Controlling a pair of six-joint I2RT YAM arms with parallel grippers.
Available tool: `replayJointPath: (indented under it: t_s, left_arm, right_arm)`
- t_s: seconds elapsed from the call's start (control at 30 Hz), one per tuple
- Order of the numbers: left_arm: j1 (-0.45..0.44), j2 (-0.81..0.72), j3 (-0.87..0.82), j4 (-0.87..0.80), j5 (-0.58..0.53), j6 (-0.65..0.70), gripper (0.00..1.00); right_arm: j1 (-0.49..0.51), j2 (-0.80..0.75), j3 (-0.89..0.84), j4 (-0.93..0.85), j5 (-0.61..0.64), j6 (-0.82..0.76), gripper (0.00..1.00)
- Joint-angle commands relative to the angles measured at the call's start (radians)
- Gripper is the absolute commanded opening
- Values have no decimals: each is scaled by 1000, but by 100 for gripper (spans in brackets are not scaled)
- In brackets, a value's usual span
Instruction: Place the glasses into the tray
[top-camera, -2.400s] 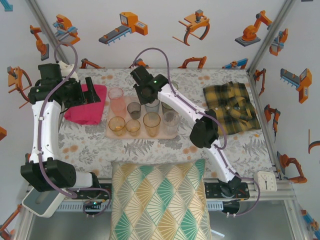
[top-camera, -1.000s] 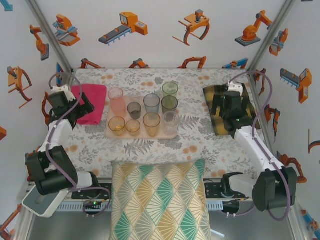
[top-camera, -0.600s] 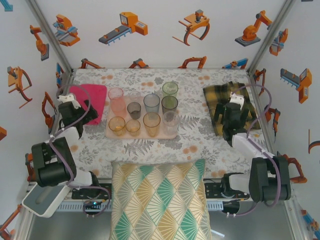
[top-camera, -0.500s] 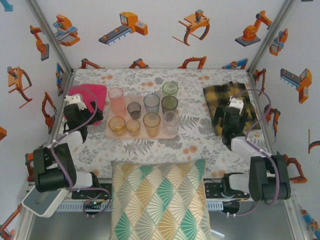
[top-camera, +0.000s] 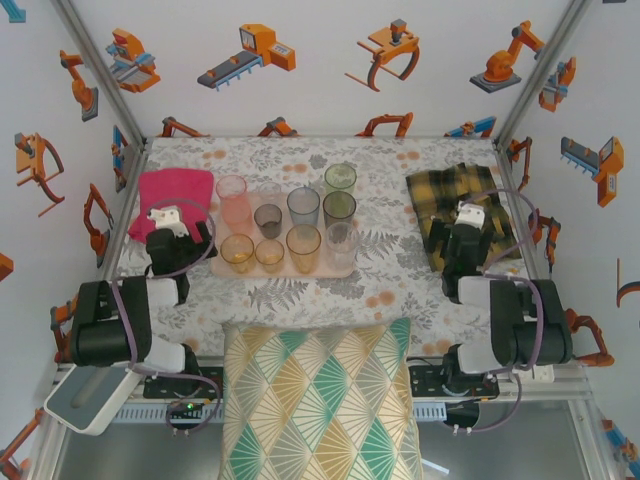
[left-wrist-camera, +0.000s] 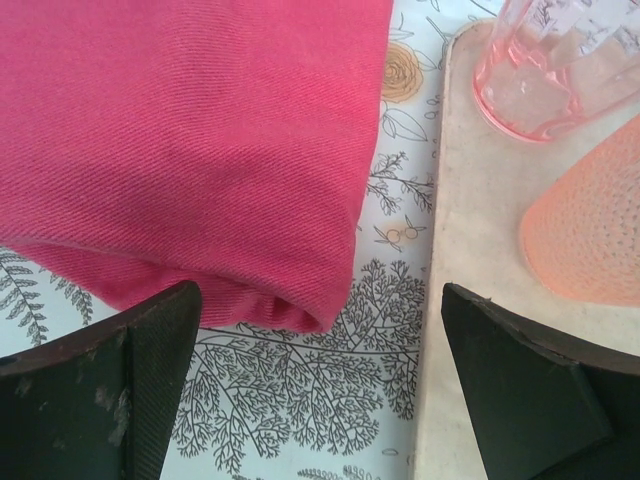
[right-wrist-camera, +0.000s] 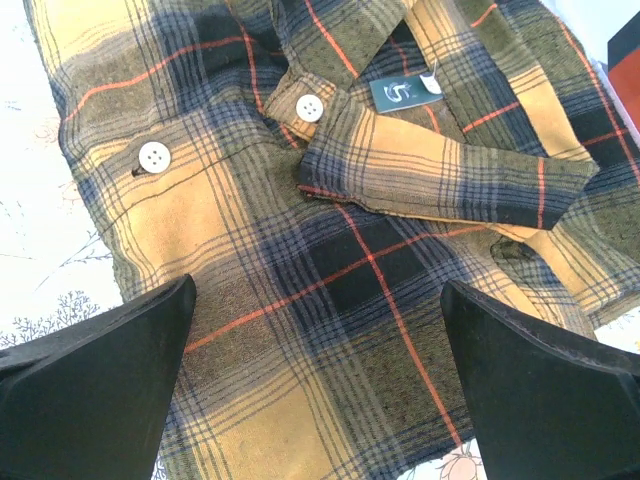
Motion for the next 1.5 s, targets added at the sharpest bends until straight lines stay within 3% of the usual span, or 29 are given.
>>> replayJointPath:
  t_s: [0.0,0.27,0.37,0.5,0.8,1.47]
  left_arm:
    - [-5,29,-20,139,-49,0,97]
    - [-10,27,-11,119,-62,1,97]
    - [-19,26,-4,107,-84,4,97]
    - [-30,26,5,88,-111,9,97]
    - [-81,38,65,-5,-225,35,97]
    - [-86,39,68,-9,-232,39,97]
  right_arm:
    - [-5,17,-8,109,15,-7,99]
    - [-6,51,35,64,-34,-20,99]
    - [-12,105,-1,177,-26,-15,99]
    - [-17,100,17,136,-35,-4,99]
    - [-20,100,14,139,-36,-9,99]
    - [-20,100,15,138,-36,-7,99]
